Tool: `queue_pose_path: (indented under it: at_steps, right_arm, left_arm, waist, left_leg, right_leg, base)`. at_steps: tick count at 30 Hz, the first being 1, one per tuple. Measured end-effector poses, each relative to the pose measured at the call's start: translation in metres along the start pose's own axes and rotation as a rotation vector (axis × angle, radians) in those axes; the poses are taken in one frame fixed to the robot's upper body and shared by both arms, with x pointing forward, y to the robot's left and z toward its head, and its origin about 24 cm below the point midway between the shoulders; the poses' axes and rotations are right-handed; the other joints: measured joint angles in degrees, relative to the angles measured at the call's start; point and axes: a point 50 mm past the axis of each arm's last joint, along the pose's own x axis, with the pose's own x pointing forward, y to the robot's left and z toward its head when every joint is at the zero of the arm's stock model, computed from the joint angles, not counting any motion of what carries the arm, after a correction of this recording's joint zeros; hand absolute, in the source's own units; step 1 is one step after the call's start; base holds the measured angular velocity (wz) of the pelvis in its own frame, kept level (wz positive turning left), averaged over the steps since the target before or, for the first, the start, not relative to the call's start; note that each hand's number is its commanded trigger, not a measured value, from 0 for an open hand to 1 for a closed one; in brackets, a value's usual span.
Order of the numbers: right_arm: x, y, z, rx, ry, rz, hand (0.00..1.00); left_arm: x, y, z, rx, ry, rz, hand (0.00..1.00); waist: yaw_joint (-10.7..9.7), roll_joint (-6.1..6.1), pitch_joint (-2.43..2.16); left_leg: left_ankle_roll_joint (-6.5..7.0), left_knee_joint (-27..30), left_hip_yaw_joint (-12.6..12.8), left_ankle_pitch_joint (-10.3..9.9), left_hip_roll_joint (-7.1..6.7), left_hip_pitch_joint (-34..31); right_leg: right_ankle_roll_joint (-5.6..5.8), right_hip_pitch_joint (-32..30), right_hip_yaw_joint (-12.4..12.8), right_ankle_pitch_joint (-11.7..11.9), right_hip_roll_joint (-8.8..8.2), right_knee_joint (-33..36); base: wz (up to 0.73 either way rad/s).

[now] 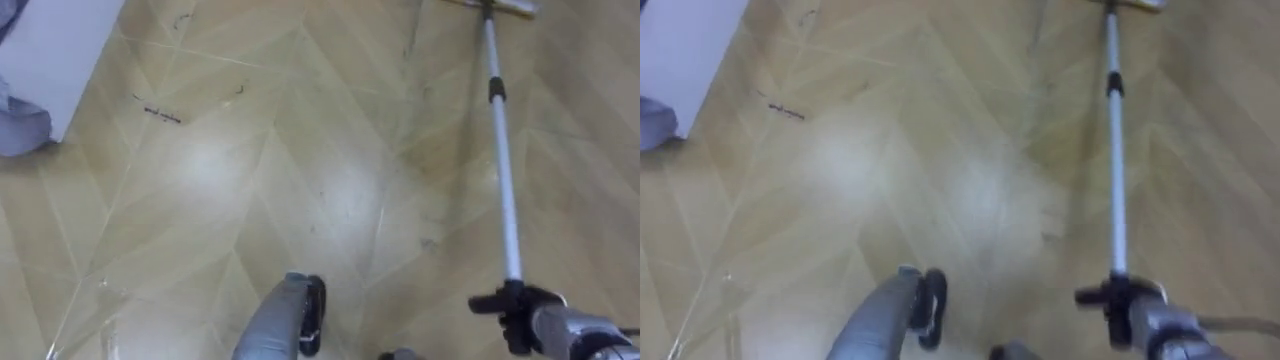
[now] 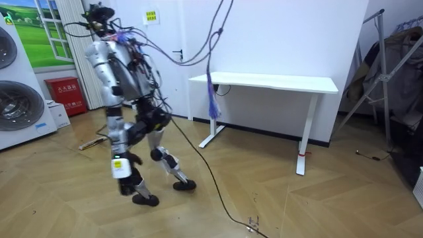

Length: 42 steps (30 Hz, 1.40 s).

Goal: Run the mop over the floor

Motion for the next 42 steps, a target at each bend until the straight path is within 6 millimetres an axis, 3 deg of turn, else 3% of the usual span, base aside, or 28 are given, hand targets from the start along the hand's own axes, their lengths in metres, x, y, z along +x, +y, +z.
queue_pose_path:
  at_steps: [1, 3, 5, 7, 10, 12, 14, 15, 16, 17, 18, 19, 20, 21, 23, 24, 25, 26, 27, 28, 29, 30, 31, 33, 35, 38, 40, 42]
  right_arm:
    - [0.002, -0.018, -0.031, -0.027, 0.083, -0.058, 1.0]
    - [0.001, -0.03, -0.075, -0.068, 0.185, -0.123, 1.0]
    - [-0.002, -0.032, -0.101, -0.079, 0.247, -0.15, 1.0]
    - [-0.005, -0.02, -0.128, -0.098, 0.307, -0.132, 1.0]
    - [-0.005, -0.002, -0.133, -0.115, 0.324, -0.09, 1.0]
    - [-0.004, 0.001, -0.128, -0.128, 0.326, -0.086, 1.0]
    - [-0.002, -0.001, -0.114, -0.124, 0.311, -0.097, 1.0]
    - [0.0, -0.002, -0.091, -0.129, 0.271, -0.104, 1.0]
    - [0.002, -0.002, -0.063, -0.124, 0.21, -0.11, 1.0]
    - [0.002, -0.002, -0.047, -0.129, 0.172, -0.115, 1.0]
    - [0.0, -0.004, -0.014, -0.125, 0.092, -0.121, 1.0]
    - [-0.004, -0.003, 0.021, -0.123, 0.006, -0.122, 1.0]
    - [-0.007, -0.002, 0.038, -0.119, -0.039, -0.119, 1.0]
    - [-0.013, 0.002, 0.064, -0.116, -0.123, -0.107, 1.0]
    - [-0.021, 0.012, 0.089, -0.095, -0.221, -0.064, 1.0]
    - [-0.021, 0.014, 0.091, -0.069, -0.228, -0.041, 1.0]
    - [-0.019, 0.014, 0.083, -0.039, -0.208, -0.024, 1.0]
    - [-0.017, 0.014, 0.078, -0.029, -0.195, -0.018, 1.0]
    - [-0.011, 0.011, 0.059, -0.013, -0.152, -0.013, 1.0]
    - [-0.006, 0.004, 0.035, 0.004, -0.095, -0.025, 1.0]
    - [-0.003, 0.0, 0.022, 0.012, -0.064, -0.034, 1.0]
    - [0.0, -0.009, -0.005, 0.013, 0.013, -0.062, 1.0]
    - [0.002, -0.018, -0.03, -0.001, 0.084, -0.097, 1.0]
    - [0.001, -0.027, -0.063, -0.039, 0.16, -0.146, 1.0]
    - [0.001, -0.026, -0.076, -0.056, 0.192, -0.169, 1.0]
    - [0.001, -0.011, -0.087, -0.085, 0.213, -0.162, 1.0]
    - [0.001, 0.002, -0.096, -0.097, 0.226, -0.132, 1.0]
    - [0.0, 0.007, -0.099, -0.089, 0.239, -0.116, 1.0]
  left_arm:
    - [0.0, -0.003, 0.004, -0.003, -0.016, -0.007, 0.0]
    - [0.0, -0.003, 0.013, 0.019, -0.05, 0.004, 0.0]
    - [0.0, -0.003, 0.019, 0.023, -0.068, 0.027, 0.0]
    - [0.0, -0.005, 0.019, 0.024, -0.068, 0.033, 0.0]
    - [-0.001, -0.01, 0.007, 0.022, -0.026, 0.017, 0.0]
    - [-0.002, -0.014, -0.003, 0.023, 0.018, 0.009, 0.0]
    - [-0.002, -0.014, -0.008, 0.021, 0.049, 0.008, 0.0]
    - [-0.002, -0.012, -0.01, 0.012, 0.058, 0.013, 0.0]
    - [-0.002, -0.008, -0.01, -0.006, 0.058, 0.026, 0.0]
    - [-0.002, -0.007, -0.011, -0.014, 0.057, 0.034, 0.0]
    - [-0.003, -0.007, -0.01, -0.032, 0.045, 0.038, 0.0]
    - [-0.003, -0.005, -0.01, -0.041, 0.032, 0.04, 0.0]
    - [-0.004, -0.003, -0.008, -0.038, 0.022, 0.043, 0.0]
    - [-0.004, 0.002, -0.005, -0.035, 0.0, 0.053, 0.0]
    - [-0.004, 0.008, -0.01, -0.028, 0.003, 0.067, 0.0]
    - [-0.005, 0.008, -0.014, -0.021, 0.012, 0.067, 0.0]
    - [-0.005, 0.008, -0.021, -0.02, 0.023, 0.054, 0.0]
    - [-0.005, 0.007, -0.02, -0.017, 0.018, 0.047, 0.0]
    - [-0.006, 0.007, -0.023, -0.005, 0.027, 0.035, 0.0]
    - [-0.005, 0.006, -0.02, -0.005, 0.021, 0.025, 0.0]
    - [-0.005, 0.005, -0.016, -0.004, 0.011, 0.021, 0.0]
    - [-0.004, 0.002, -0.01, 0.001, -0.012, 0.013, 0.0]
    - [-0.005, -0.002, -0.006, 0.006, -0.034, -0.002, 0.0]
    - [-0.005, -0.006, 0.0, 0.006, -0.054, -0.011, 0.0]
    - [-0.005, -0.008, 0.009, 0.018, -0.08, -0.01, 0.0]
    - [-0.004, -0.011, 0.011, 0.019, -0.082, -0.012, 0.0]
    - [-0.004, -0.014, 0.008, 0.043, -0.065, -0.003, 0.0]
    - [-0.004, -0.016, 0.006, 0.043, -0.047, -0.006, 0.0]
  waist:
    - [-0.83, 1.74, -0.92]
    - [-1.81, 3.74, -1.8]
    - [-3.28, 5.22, -1.71]
    - [-4.27, 5.69, -1.38]
    - [-5.42, 5.8, -1.38]
    - [-5.57, 5.54, -1.28]
    - [-5.16, 5.05, -1.03]
    - [-5.06, 4.5, -0.69]
    - [-4.53, 3.37, -0.24]
    - [-3.72, 2.75, -0.08]
    - [-1.99, 1.92, 0.09]
    - [-1.06, 1.33, 0.15]
    - [-0.66, 0.9, 0.21]
    - [0.6, -0.08, 0.68]
    - [1.61, -0.78, 0.52]
    - [2.18, -1.18, 0.48]
    - [2.27, -1.07, 0.4]
    - [2.24, -0.76, 0.34]
    - [1.87, -0.6, 0.1]
    - [0.8, -0.36, -0.05]
    - [0.49, -0.28, -0.09]
    - [0.26, -0.09, -0.13]
    - [0.07, 0.93, -0.59]
    - [-0.95, 2.61, -1.47]
    - [-1.94, 4.02, -1.14]
    - [-3.51, 5.06, -0.83]
    - [-4.61, 5.3, -0.85]
    - [-5.38, 5.05, -0.74]
  left_leg:
    - [0.86, -0.28, -0.24, -1.41, -1.48, 1.88]
    - [1.41, -2.2, -1.84, -2.45, -3.36, 4.49]
    - [1.39, -4.64, -4.41, -2.45, -4.77, 6.89]
    - [0.8, -8.62, -6.35, -2.77, -5.07, 11.25]
    - [-0.09, -12.38, -8.26, -4.18, -5.4, 16.62]
    - [-0.42, -12.56, -8.37, -6.2, -5.43, 19.56]
    - [-1.8, -9.83, -8.23, -7.8, -5.25, 21.13]
    - [-4.31, -2.12, -6.29, -6.61, -4.21, 18.39]
    - [-8.67, 8.09, -3.29, -1.99, -2.5, 14.3]
    - [-9.78, 12.27, -2.07, 0.99, -1.7, 12.33]
    - [-10.05, 19.75, -0.7, 8.4, -0.11, 8.46]
    - [-10.13, 25.09, -0.59, 13.39, 0.9, 4.47]
    - [-9.8, 26.88, -0.6, 12.92, 1.63, 2.32]
    - [-9.02, 27.75, -0.7, 10.64, 3.16, -1.73]
    - [-8.65, 20.81, -1.41, 6.7, 4.17, -5.63]
    - [-8.39, 11.38, -1.9, 5.33, 4.24, -5.64]
    - [-8.48, 0.47, -2.16, 5.55, 4.25, -4.6]
    - [-7.88, -3.77, -2.08, 6.75, 4.3, -4.13]
    - [-5.7, -4.06, -1.62, 7.01, 3.95, -3.4]
    - [-3.03, -3.66, -1.25, 5.27, 2.26, -2.0]
    - [-2.33, -3.48, -0.92, 4.37, 1.53, -1.38]
    - [-0.9, -3.1, 0.41, 2.88, 0.52, 0.19]
    - [-0.03, -2.46, 0.98, 1.02, -0.02, 1.44]
    - [0.66, -2.88, 0.53, -0.91, -1.37, 3.28]
    - [0.59, -4.02, -1.01, -1.77, -2.17, 5.05]
    - [-0.25, -7.54, -4.84, -2.21, -3.43, 9.11]
    - [-1.32, -9.49, -6.84, -3.2, -3.92, 12.34]
    - [-2.21, -8.73, -8.49, -4.81, -4.41, 14.01]
  right_leg:
    - [0.3, -0.6, 0.78, 3.65, -0.07, 2.36]
    - [0.49, -3.63, 2.33, 6.05, 0.79, 5.05]
    - [-0.28, -9.02, 1.89, 5.61, 1.49, 5.44]
    - [-0.77, -13.72, 0.62, 5.89, 2.47, -3.28]
    - [-3.01, -14.38, -2.83, 10.03, 2.54, -20.83]
    - [-4.73, -12.88, -4.37, 13.49, 2.13, -24.8]
    - [-5.01, -11.05, -6.12, 13.0, 0.63, -22.4]
    - [-5.37, -10.75, -6.58, 11.27, 0.51, -20.01]
    - [-6.67, -11.05, -6.0, 9.7, 0.5, -16.68]
    - [-7.01, -11.17, -5.65, 8.68, 0.63, -15.31]
    - [-7.48, -11.29, -4.75, 7.01, 1.43, -13.31]
    - [-7.86, -11.45, -4.24, 5.3, 2.23, -11.72]
    - [-8.11, -11.65, -4.19, 4.6, 2.53, -10.93]
    - [-7.81, -11.61, -3.94, 3.4, 3.4, -9.71]
    - [-7.82, -10.01, -3.93, 1.34, 3.96, -9.4]
    - [-7.31, -7.7, -3.91, 0.03, 3.96, -10.36]
    - [-6.6, -4.94, -3.98, -1.43, 3.95, -11.66]
    - [-6.33, -3.55, -4.13, -2.16, 3.96, -12.24]
    - [-5.28, -1.03, -4.44, -3.82, 3.1, -12.85]
    - [-3.96, 0.37, -4.16, -4.9, 1.83, -12.16]
    - [-3.72, 0.5, -3.75, -4.77, 1.14, -10.92]
    - [-1.76, 0.16, -2.59, -3.59, -0.06, -7.19]
    - [-0.38, -0.7, -1.47, -1.04, -0.25, -3.49]
    - [0.11, -2.95, -0.17, 3.66, -0.43, 1.69]
    - [0.03, -7.07, 0.42, 3.98, -0.17, 3.69]
    - [-0.56, -12.96, -0.4, 4.06, 1.06, -5.36]
    - [-1.89, -13.46, -0.73, 6.99, 1.67, -18.71]
    - [-3.22, -12.19, -2.28, 9.66, 0.93, -20.89]
  base:
    - [0.26]
    - [0.12]
    - [-0.08]
    - [-0.37]
    - [-0.36]
    - [-0.1]
    - [0.03]
    - [-0.1]
    - [-0.21]
    - [-0.44]
    - [-0.47]
    - [-0.41]
    - [-0.25]
    - [-0.18]
    - [-0.06]
    - [0.12]
    - [0.13]
    - [0.24]
    - [0.53]
    - [0.67]
    - [0.66]
    - [0.28]
    - [0.13]
    - [-0.05]
    - [-0.32]
    - [-0.45]
    - [-0.07]
    - [0.28]
